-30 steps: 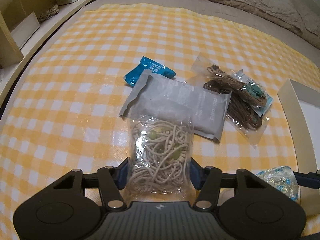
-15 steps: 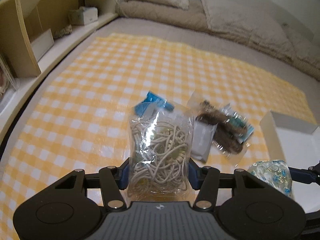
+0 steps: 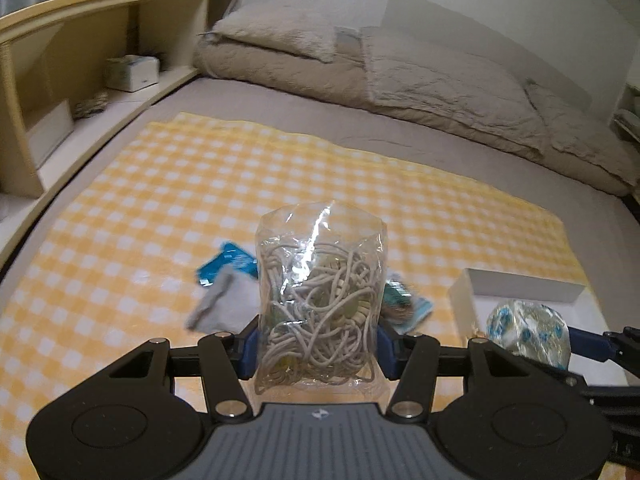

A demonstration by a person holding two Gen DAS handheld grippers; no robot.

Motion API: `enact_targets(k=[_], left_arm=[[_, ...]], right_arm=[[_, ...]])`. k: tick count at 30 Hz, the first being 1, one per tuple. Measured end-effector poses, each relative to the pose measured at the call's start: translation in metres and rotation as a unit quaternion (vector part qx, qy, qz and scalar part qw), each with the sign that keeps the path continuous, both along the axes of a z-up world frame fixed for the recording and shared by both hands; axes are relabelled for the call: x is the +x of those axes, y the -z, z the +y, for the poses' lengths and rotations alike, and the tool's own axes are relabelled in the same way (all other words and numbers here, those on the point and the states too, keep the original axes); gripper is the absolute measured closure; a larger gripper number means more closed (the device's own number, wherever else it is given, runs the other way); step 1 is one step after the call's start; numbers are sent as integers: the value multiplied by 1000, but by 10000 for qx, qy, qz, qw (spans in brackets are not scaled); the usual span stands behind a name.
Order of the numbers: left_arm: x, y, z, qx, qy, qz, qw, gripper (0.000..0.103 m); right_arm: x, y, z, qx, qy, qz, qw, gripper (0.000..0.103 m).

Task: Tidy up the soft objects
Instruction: 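Close the left tool on the cord bag while the right tool grips the floral pouch, then carry both into the white box and open the left and right tools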

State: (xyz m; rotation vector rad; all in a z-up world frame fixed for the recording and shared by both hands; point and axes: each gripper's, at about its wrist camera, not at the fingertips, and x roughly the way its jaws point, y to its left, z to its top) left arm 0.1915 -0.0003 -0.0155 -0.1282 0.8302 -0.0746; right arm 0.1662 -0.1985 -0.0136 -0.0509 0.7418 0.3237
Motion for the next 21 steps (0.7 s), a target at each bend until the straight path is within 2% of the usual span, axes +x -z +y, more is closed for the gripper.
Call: enact_targets(k=[10,21], left_arm=[[21,10,-70,-408,582,97,9974,47],[44,39,-144,-1060,962,409,9889,47]], right_arm=[[11,-6,-65,239,1053,-64,9941,41],[16,0,-139,459,2108,-64,9764,41]])
